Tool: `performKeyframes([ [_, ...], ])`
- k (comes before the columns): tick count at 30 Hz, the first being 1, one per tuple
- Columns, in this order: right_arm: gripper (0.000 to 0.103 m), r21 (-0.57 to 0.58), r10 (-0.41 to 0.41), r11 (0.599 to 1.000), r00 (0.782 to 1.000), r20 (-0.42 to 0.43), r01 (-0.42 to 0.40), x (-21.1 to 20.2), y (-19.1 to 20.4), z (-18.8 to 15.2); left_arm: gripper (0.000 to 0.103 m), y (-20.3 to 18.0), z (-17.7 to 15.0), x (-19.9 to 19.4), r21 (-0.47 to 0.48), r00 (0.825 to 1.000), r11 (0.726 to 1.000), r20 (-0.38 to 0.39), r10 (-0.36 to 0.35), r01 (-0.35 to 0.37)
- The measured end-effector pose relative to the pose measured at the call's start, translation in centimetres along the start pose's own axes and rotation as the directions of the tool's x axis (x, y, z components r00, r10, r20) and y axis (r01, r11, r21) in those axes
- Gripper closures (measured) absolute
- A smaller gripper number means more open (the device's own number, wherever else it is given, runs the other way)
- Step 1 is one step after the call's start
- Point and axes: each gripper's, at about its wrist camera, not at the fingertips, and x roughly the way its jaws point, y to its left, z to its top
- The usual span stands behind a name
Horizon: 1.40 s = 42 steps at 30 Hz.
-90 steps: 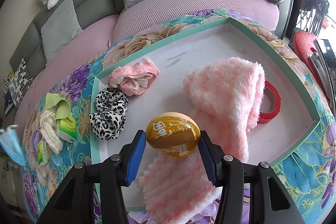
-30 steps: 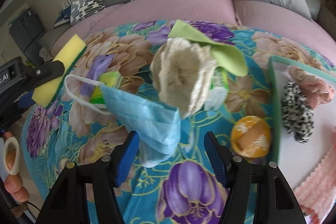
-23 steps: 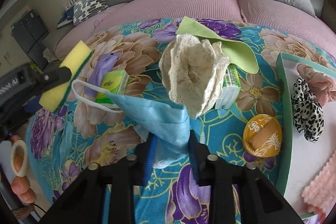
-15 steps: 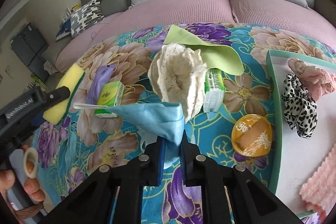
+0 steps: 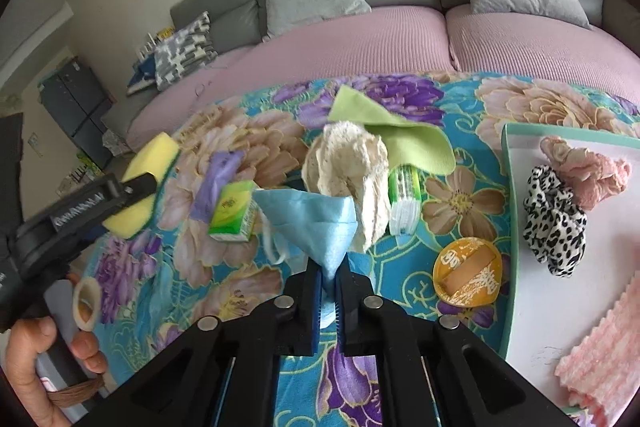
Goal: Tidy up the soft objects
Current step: 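Carry the face mask and sponge into the tray and release both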
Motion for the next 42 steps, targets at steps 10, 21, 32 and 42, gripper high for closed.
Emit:
performKeyframes([
  [10,0.099,0.089,0.007,0.996,0.981,0.196,-0.025,-6.5,-3.3,0.9,0.035,-4.0,0.0,-2.6,0.074,0.994,0.993,0.056,-0.095,0.091],
  [21,0.098,0.335,-0.271,0.928,0.915,0.299,0.165,-12.1,-11.6,0.0,0.035,-13.6,-2.1,-4.9,0.295,0.956,0.919,0.05,-0.289,0.263],
  [32,0.098,0.478,-0.409,0.843,0.872,0.268,0.248,-14.0,-18.8,-0.7,0.035,-24.8,-8.0,-4.5,0.524,0.889,0.739,-0.088,-0.449,0.424],
  [42,0.098,0.544,-0.459,0.793,0.857,0.236,0.275,-13.8,-21.3,-1.0,0.035,-30.2,-12.6,-3.2,0.617,0.868,0.634,-0.181,-0.463,0.467],
])
